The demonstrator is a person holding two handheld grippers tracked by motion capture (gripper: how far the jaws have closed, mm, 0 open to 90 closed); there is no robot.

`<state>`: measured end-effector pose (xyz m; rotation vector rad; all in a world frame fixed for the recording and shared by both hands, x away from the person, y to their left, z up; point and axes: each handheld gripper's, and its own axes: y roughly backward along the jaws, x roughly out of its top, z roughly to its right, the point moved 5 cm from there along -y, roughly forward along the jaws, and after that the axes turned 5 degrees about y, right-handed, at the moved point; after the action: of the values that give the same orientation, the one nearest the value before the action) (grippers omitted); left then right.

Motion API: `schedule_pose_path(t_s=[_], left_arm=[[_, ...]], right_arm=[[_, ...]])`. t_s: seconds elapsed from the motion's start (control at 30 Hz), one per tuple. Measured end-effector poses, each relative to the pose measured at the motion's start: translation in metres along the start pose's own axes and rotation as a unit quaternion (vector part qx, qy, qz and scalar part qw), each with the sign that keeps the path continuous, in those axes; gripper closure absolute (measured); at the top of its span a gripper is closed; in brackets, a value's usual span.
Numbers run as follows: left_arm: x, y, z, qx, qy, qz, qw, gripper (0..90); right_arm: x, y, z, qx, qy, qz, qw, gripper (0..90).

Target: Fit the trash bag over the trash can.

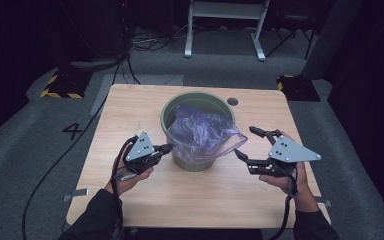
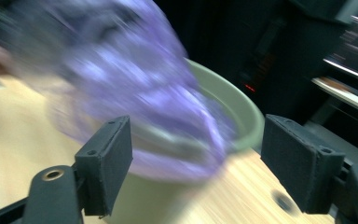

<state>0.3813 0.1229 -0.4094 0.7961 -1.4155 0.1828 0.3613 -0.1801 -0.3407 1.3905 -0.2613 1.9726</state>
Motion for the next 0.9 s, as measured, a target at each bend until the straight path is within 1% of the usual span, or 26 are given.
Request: schedule_pose_path(t_s=[0.03,0.1,0.13,0.2,0.27,0.33,0.37,0.43,0.5,0.57,0.6,0.67,0.73,0.77,0.8,0.83,0.87,0.9], left_arm=[[0.0,0.0,0.0,0.0,0.001,0.0,1.0,89.8],[0.0,0.0,-0.001,0.002,0.003,0.002,1.0,89.7],[0.0,0.0,-0.002,0.002,0.003,0.003,1.0,89.7],[0.0,0.0,-0.002,0.003,0.007,0.005,1.0,89.4],[0.0,0.001,-0.004,0.011,0.012,0.008,0.9998,87.3],[0.0,0.003,-0.005,0.014,0.017,0.015,0.9997,87.2],[0.0,0.003,-0.005,0.014,0.017,0.016,0.9996,87.5],[0.001,0.003,-0.005,0.013,0.014,0.015,0.9997,88.2],[0.001,0.002,-0.005,0.014,0.012,0.013,0.9997,88.5],[0.001,0.001,-0.006,0.018,0.013,0.013,0.9997,88.2],[0.0,0.001,-0.007,0.019,0.014,0.013,0.9996,88.2],[0.0,0.001,-0.008,0.019,0.017,0.013,0.9996,88.3],[0.0,0.002,-0.008,0.018,0.017,0.012,0.9996,88.9],[0.0,0.002,-0.009,0.016,0.016,0.011,0.9997,89.4],[-0.001,0.002,-0.009,0.016,0.015,0.009,0.9997,89.6],[-0.001,0.002,-0.009,0.016,0.016,0.008,0.9997,89.7],[-0.002,0.002,-0.009,0.013,0.017,0.006,0.9998,89.8],[-0.002,0.002,-0.01,0.011,0.017,0.005,0.9998,89.8]], right_arm=[[0.006,0.0,-0.002,0.015,0.001,0.012,0.9998,24.9],[0.013,-0.002,-0.005,0.025,0.011,0.023,0.9994,24.6],[0.017,-0.004,-0.006,0.029,0.015,0.027,0.9991,24.6],[0.023,-0.013,-0.008,0.041,0.022,0.026,0.9986,25.1],[0.025,-0.022,-0.01,0.047,0.027,0.017,0.9984,29.7],[0.024,-0.029,-0.01,0.067,0.021,0.023,0.9973,40.2],[0.023,-0.033,-0.011,0.082,0.014,0.024,0.9962,43.1],[0.021,-0.037,-0.012,0.096,0.015,0.018,0.9951,43.1],[0.019,-0.043,-0.014,0.096,0.028,0.001,0.995,46.0],[0.018,-0.047,-0.015,0.085,0.033,-0.014,0.9958,54.5],[0.017,-0.049,-0.015,0.089,0.036,-0.016,0.9953,59.0],[0.015,-0.053,-0.015,0.086,0.041,-0.027,0.995,70.5],[0.013,-0.055,-0.012,0.083,0.037,-0.032,0.9953,79.7],[0.012,-0.055,-0.01,0.078,0.034,-0.034,0.9958,84.8],[0.012,-0.055,-0.008,0.071,0.032,-0.035,0.9963,87.7],[0.011,-0.054,-0.004,0.065,0.025,-0.033,0.997,89.9],[0.01,-0.054,-0.002,0.06,0.021,-0.033,0.9974,90.0],[0.01,-0.053,0.001,0.05,0.016,-0.033,0.9981,90.0]])
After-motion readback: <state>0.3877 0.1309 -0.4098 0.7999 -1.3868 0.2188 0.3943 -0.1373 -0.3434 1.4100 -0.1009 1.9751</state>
